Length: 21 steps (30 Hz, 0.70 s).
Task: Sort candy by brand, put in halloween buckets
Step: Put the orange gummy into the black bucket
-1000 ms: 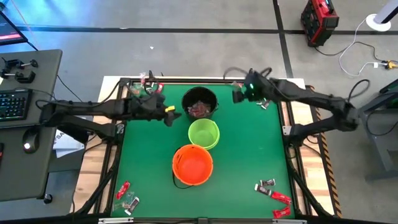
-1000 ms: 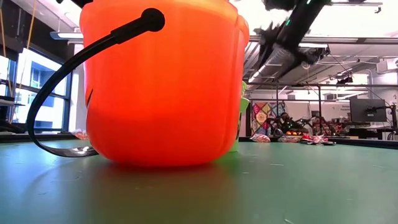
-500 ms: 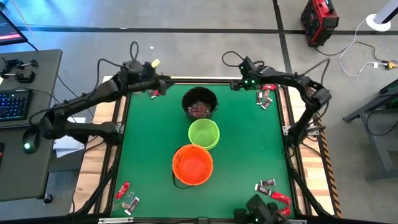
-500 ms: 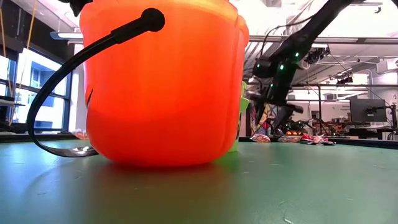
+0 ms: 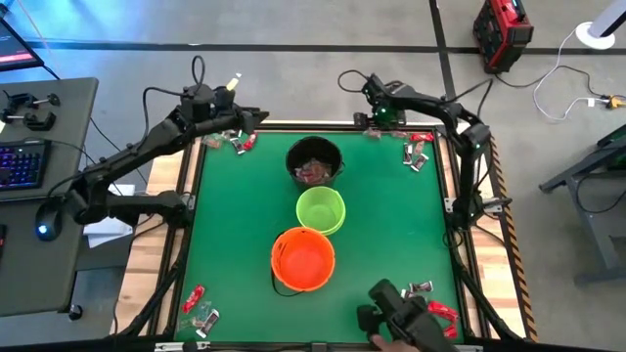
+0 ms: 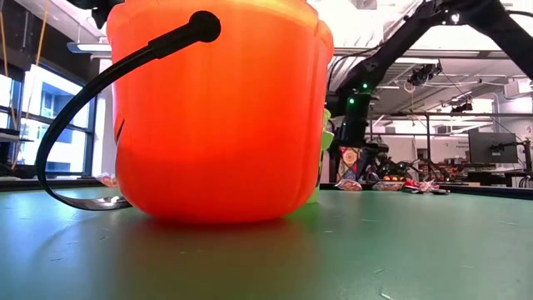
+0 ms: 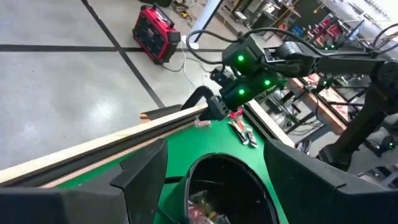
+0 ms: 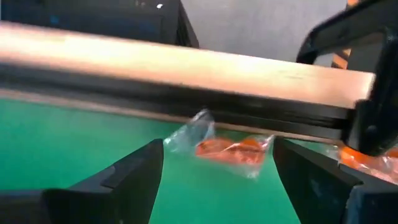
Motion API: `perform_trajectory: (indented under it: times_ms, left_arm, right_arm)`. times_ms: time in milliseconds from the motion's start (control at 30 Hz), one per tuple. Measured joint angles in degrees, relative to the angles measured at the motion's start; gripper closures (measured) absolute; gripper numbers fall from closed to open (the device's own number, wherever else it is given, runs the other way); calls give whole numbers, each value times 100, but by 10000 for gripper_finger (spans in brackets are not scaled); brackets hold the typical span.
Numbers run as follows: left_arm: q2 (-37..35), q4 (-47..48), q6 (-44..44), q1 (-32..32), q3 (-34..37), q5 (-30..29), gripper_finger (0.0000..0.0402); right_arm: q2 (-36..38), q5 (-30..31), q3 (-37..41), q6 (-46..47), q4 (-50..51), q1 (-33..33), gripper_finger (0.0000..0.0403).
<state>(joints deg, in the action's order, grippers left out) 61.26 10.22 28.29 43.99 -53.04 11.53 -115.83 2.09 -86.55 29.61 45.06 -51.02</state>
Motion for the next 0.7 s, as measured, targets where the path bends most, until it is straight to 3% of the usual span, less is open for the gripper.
perform_trajectory:
  times_ms: [200,367,533,700]
  left_arm:
    - [1,-1,4,-2,0,-2,145]
    - [28,-1,-87,-2,0,-24,145]
    - [50,-24,3,-2,-1,-26,145]
    - [50,-26,16,-2,0,-22,145]
  right_arm:
    - [9,73,12,-1315,161,84,108]
    - [-19,497,10,-2478,102,91,108]
    - [-176,173,10,-3040,190,127,108]
    - [-340,263,10,-3507,104,348,108]
